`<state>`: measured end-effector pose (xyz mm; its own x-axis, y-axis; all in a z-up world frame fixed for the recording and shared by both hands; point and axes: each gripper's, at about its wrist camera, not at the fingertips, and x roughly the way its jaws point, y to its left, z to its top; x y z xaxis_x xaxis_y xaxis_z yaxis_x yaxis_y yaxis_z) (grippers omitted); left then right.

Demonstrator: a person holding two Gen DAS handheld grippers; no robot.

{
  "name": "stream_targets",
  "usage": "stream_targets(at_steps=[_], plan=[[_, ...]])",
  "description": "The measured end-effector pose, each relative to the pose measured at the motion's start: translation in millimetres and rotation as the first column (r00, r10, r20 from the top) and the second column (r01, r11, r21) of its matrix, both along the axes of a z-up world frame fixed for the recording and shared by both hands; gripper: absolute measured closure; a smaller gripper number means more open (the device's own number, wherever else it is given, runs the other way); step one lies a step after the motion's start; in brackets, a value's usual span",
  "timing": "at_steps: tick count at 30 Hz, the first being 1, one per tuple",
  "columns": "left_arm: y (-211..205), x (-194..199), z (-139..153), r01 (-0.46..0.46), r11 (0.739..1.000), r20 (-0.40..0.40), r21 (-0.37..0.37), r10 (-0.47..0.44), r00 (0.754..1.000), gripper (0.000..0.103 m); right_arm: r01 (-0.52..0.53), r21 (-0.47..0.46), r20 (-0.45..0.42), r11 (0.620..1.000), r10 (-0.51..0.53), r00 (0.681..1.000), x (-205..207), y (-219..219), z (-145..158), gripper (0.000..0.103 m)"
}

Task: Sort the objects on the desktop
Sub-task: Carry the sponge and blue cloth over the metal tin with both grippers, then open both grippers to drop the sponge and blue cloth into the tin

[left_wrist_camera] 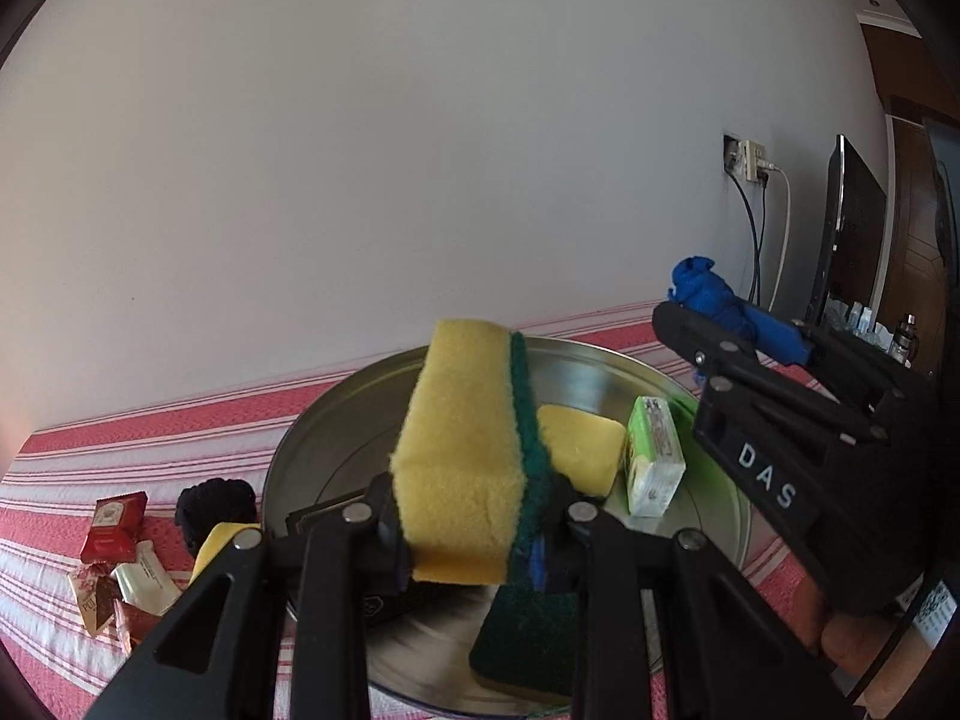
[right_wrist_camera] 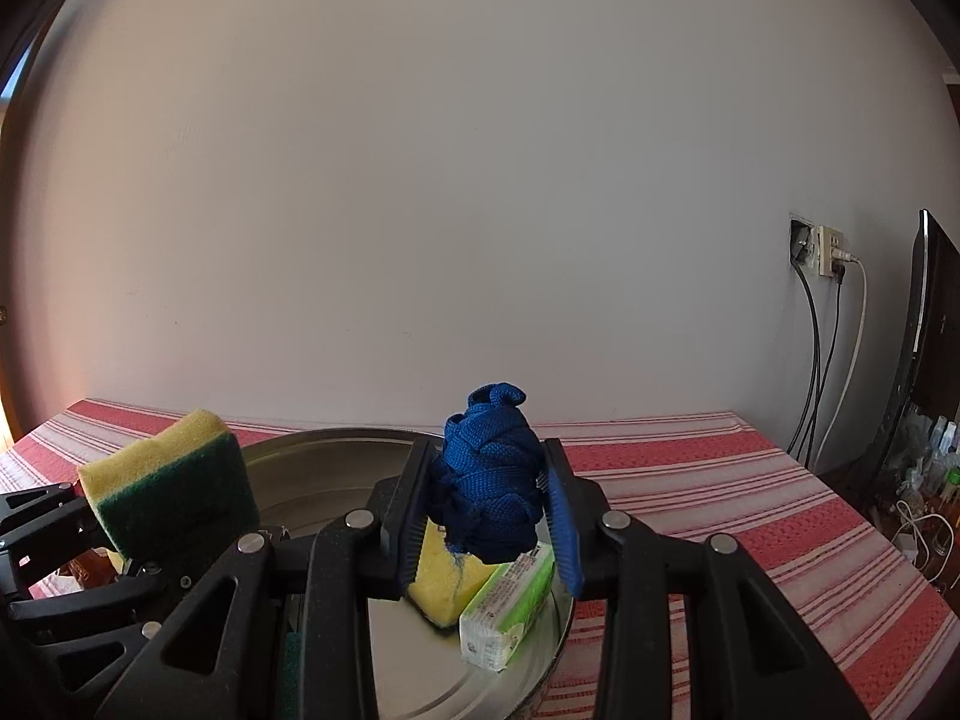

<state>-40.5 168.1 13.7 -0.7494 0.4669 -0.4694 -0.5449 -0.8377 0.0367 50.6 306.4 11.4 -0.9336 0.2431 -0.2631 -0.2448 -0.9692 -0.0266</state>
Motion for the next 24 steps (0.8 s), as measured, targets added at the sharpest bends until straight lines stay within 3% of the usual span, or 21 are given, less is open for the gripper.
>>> stream_targets(at_steps=[10, 24], plan=[[20, -18, -17, -0.026, 0.998, 0.049, -0.061, 0.029, 0.998, 0.077, 0.025, 0.004, 0.056, 1.0, -0.025, 0.998, -10, 21, -12, 0.065], [18, -28, -26, -0.049, 0.996, 0.09, -0.076, 0.056, 0.994, 0.077, 0.015, 0.031, 0.113, 0.999, -0.019, 0.993, -20, 26, -20, 0.065]])
